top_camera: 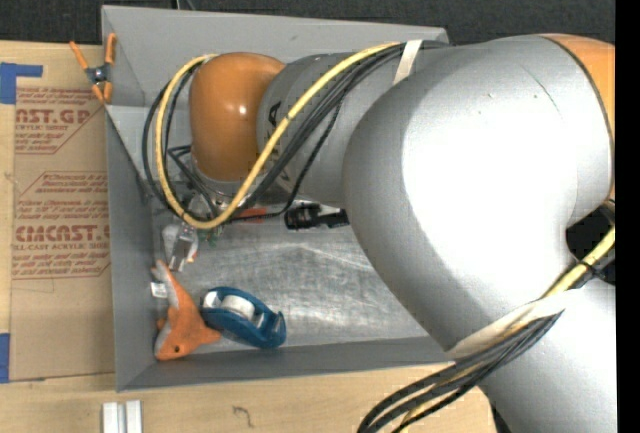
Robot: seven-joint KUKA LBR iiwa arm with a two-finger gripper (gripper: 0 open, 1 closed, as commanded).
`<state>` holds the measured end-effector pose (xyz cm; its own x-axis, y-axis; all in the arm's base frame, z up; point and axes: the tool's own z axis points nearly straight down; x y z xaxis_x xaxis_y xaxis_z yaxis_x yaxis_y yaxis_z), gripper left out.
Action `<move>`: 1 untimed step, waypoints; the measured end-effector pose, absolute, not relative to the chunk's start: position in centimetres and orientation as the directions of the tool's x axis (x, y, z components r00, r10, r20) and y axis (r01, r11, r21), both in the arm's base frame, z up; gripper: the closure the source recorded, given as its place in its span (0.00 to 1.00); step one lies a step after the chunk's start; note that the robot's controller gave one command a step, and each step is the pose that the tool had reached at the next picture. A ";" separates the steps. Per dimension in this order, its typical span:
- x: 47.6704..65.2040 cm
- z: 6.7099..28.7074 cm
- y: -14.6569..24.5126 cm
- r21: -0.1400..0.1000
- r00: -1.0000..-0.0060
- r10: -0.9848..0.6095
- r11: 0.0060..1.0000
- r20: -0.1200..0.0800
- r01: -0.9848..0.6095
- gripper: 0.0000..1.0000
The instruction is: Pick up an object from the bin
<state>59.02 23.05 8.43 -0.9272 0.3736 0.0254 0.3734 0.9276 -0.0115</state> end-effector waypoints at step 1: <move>58.8 8.7 23.0 -0.010 -0.928 0.373 0.928 0.021 0.373 1.00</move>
Offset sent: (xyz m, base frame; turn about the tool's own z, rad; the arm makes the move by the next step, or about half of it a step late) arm 0.0001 0.0001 0.0470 -0.0002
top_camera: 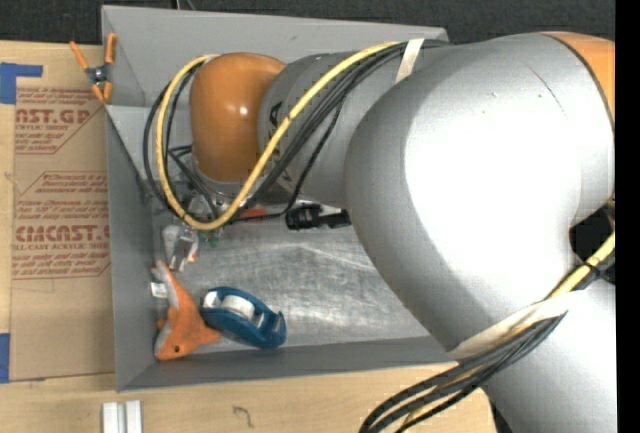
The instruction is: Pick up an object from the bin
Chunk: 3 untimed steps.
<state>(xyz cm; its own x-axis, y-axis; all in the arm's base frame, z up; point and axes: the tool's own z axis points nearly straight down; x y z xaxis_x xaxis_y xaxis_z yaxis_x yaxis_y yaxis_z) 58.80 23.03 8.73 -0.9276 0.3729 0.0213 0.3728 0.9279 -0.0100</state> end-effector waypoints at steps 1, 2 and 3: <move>58.9 9.7 23.0 -0.003 -0.928 0.374 0.928 0.008 0.373 1.00; 58.9 11.3 22.9 -0.002 -0.928 0.374 0.928 0.004 0.374 1.00; 58.9 13.1 23.0 -0.001 -0.928 0.374 0.928 0.002 0.374 1.00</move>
Offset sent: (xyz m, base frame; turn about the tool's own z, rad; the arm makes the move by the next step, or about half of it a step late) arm 0.0000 0.0001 0.0695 -0.0001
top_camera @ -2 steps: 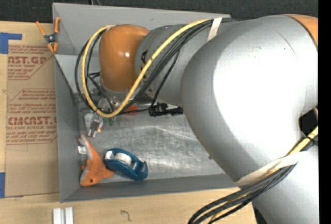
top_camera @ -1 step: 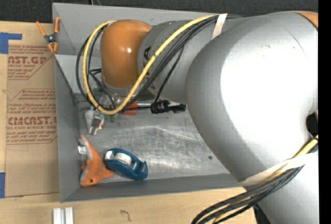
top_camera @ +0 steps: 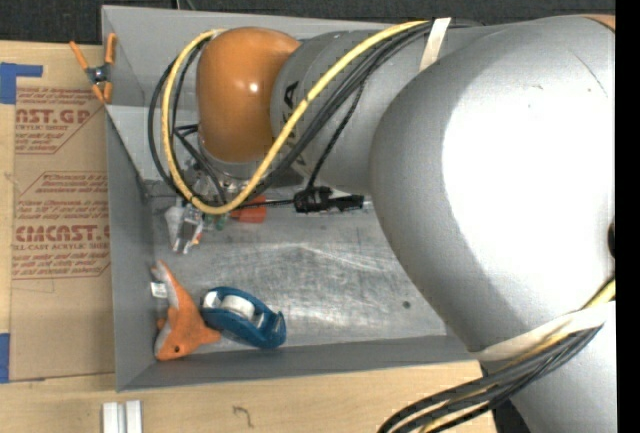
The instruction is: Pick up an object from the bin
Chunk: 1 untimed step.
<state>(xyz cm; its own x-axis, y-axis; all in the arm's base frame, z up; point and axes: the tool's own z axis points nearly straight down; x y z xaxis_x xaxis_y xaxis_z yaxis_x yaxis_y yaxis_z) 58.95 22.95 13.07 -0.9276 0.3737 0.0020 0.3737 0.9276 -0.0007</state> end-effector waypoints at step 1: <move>59.0 14.4 23.0 0.002 -0.928 0.374 0.928 -0.001 0.374 1.00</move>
Offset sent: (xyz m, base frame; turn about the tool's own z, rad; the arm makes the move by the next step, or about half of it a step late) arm 0.0001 0.0000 0.0114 0.0000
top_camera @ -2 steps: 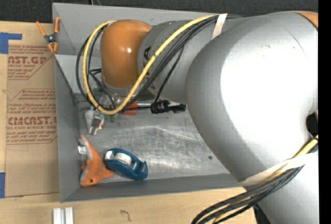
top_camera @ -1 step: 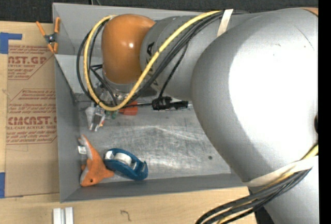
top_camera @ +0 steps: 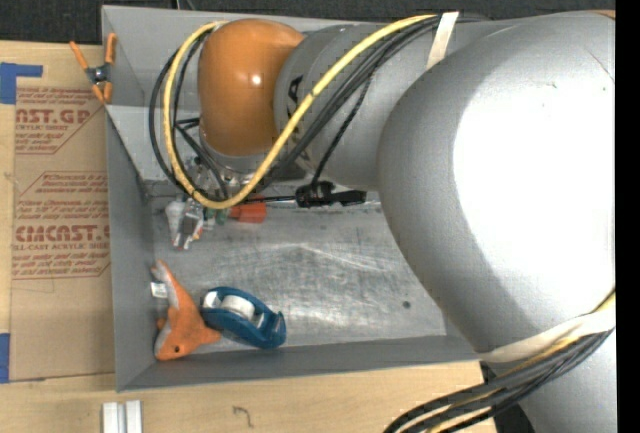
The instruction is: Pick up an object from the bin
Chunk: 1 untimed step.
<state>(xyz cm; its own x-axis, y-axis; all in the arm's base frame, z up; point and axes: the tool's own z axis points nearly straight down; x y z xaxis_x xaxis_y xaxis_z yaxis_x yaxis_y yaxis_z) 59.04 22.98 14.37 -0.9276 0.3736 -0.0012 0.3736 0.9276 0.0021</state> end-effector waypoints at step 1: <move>59.0 15.2 23.0 0.002 -0.928 0.374 0.928 -0.002 0.374 1.00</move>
Offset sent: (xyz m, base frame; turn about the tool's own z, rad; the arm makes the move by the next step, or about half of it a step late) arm -0.0001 0.0001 0.0220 0.0000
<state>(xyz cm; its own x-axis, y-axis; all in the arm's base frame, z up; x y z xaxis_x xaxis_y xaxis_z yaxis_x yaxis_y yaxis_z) 59.05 22.99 15.16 -0.9276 0.3736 -0.0015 0.3736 0.9276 0.0023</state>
